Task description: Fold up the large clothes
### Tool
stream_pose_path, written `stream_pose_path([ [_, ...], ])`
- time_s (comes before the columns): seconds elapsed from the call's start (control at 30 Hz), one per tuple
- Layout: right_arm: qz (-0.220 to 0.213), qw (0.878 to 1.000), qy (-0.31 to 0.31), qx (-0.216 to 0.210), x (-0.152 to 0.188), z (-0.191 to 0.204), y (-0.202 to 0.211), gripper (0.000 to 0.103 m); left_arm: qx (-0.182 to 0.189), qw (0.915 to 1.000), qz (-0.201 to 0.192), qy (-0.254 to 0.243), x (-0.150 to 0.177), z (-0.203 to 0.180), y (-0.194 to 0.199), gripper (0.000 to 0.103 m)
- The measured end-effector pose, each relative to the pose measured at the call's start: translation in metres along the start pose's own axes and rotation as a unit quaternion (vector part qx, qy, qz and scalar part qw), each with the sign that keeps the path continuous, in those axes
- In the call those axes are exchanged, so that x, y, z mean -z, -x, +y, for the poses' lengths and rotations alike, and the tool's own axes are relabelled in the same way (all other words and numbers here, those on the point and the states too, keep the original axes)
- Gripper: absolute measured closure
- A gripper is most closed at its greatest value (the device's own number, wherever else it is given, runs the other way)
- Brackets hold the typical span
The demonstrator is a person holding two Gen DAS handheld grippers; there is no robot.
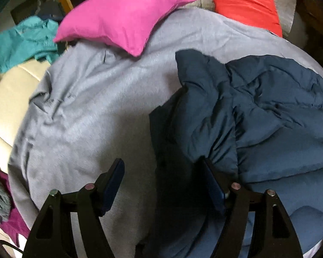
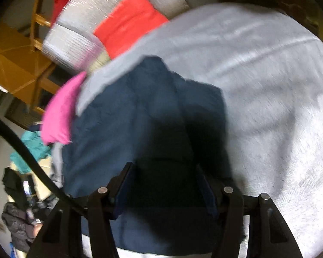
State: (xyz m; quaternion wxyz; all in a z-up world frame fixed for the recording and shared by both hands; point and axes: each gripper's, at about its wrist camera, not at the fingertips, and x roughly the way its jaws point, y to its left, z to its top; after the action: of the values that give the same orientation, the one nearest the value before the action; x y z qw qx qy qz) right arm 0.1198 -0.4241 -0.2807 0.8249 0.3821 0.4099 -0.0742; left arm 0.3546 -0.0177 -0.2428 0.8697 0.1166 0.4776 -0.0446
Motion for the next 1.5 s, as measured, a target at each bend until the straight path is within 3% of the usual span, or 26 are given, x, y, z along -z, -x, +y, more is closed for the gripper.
stream_pose_path([
  [0.13, -0.027, 0.999, -0.004, -0.023, -0.005, -0.002, 0.024, 0.041, 0.009, 0.9995, -0.030, 0.004, 0.013, 0.010, 0.020, 0.029],
  [0.27, -0.053, 0.998, -0.032, -0.022, -0.009, -0.021, 0.041, 0.031, 0.079, 0.9941, -0.053, 0.052, 0.029, 0.041, 0.040, 0.029],
  [0.37, -0.026, 0.998, -0.053, -0.035, -0.006, -0.037, 0.034, 0.031, 0.142, 0.9844, -0.052, 0.090, 0.039, 0.056, 0.043, 0.025],
  [0.47, -0.004, 0.999, -0.035, -0.037, -0.001, -0.032, 0.021, 0.031, 0.190, 0.9744, -0.023, 0.119, 0.050, 0.060, 0.033, 0.025],
  [0.53, -0.007, 1.000, 0.001, -0.003, 0.004, -0.021, 0.016, 0.046, 0.210, 0.9703, -0.002, 0.120, 0.056, 0.052, 0.027, 0.025],
  [0.57, -0.005, 1.000, 0.012, 0.001, 0.006, -0.018, 0.015, 0.061, 0.212, 0.9702, 0.008, 0.118, 0.058, 0.047, 0.022, 0.025],
  [0.67, -0.021, 1.000, 0.021, 0.004, 0.015, -0.011, 0.023, 0.075, 0.214, 0.9700, 0.013, 0.114, 0.058, 0.039, 0.013, 0.034],
  [0.83, -0.026, 0.998, 0.042, 0.024, 0.032, -0.004, 0.028, 0.079, 0.204, 0.9714, 0.014, 0.121, 0.056, 0.039, 0.008, 0.032],
  [0.93, -0.008, 0.997, 0.062, 0.042, 0.034, -0.004, 0.016, 0.079, 0.195, 0.9741, 0.026, 0.112, 0.055, 0.038, -0.003, 0.024],
  [1.03, -0.003, 0.999, 0.046, 0.027, 0.029, -0.009, 0.021, 0.075, 0.202, 0.9709, 0.028, 0.125, 0.056, 0.043, -0.001, 0.024],
  [1.13, -0.023, 1.000, 0.004, -0.003, 0.022, -0.019, 0.040, 0.069, 0.194, 0.9727, 0.003, 0.128, 0.058, 0.049, 0.014, 0.024],
  [1.2, -0.060, 0.998, -0.006, -0.008, 0.018, -0.022, 0.058, 0.047, 0.197, 0.9715, -0.026, 0.129, 0.064, 0.053, 0.030, 0.024],
  [1.27, -0.079, 0.996, -0.011, -0.027, 0.018, -0.022, 0.069, 0.040, 0.213, 0.9663, -0.056, 0.133, 0.072, 0.059, 0.048, 0.024],
  [1.37, -0.079, 0.995, -0.007, -0.057, 0.020, -0.017, 0.075, 0.040, 0.232, 0.9605, -0.080, 0.131, 0.088, 0.062, 0.065, 0.024],
  [1.5, -0.062, 0.991, 0.000, -0.115, 0.033, -0.007, 0.077, 0.040, 0.230, 0.9609, -0.088, 0.127, 0.100, 0.055, 0.072, 0.024],
])
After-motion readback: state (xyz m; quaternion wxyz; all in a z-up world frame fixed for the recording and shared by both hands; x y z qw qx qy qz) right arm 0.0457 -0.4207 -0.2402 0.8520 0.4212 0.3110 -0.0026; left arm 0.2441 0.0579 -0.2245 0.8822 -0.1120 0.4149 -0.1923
